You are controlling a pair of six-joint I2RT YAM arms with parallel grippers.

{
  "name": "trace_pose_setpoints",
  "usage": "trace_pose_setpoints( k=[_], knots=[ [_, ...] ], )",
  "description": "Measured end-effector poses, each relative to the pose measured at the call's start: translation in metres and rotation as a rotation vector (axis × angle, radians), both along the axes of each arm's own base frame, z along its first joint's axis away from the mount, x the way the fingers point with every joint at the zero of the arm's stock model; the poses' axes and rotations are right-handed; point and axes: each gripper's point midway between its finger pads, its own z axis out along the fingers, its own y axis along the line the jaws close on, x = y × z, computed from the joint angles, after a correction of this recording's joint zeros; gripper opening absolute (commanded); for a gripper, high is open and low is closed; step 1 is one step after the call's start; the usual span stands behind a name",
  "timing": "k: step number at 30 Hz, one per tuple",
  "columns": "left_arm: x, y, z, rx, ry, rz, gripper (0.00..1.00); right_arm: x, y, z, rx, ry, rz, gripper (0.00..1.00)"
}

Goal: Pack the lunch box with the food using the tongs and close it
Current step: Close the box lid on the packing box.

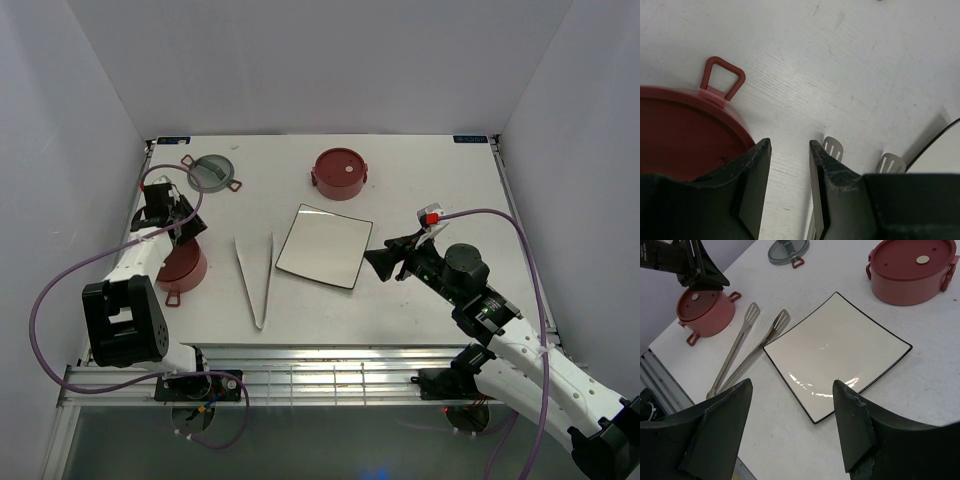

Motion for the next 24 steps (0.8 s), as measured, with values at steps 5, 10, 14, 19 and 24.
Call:
trace_pose_setpoints(
  k=[5,10,14,19,24],
  knots=[
    [-0.003,0.006,-0.008,0.025,0.025,0.017,0.47,0.000,0.000,0.000,0.000,0.000,0.000,0.71],
    [-0.003,0.006,-0.006,0.033,0.022,0.011,0.47,0.000,0.000,0.001,0.001,-0.002,0.000,0.72],
    [-0.003,0.005,0.005,0.033,-0.003,0.002,0.47,0.000,0.000,0.001,0.001,-0.002,0.000,0.71],
    [0.000,0.011,0.049,0.073,-0.087,0.025,0.46,0.000,0.000,0.001,0.002,-0.003,0.000,0.72],
    [-0.001,0.031,0.072,0.156,-0.086,0.095,0.42,0.000,0.000,0.001,0.002,-0.003,0.000,0.72]
  ],
)
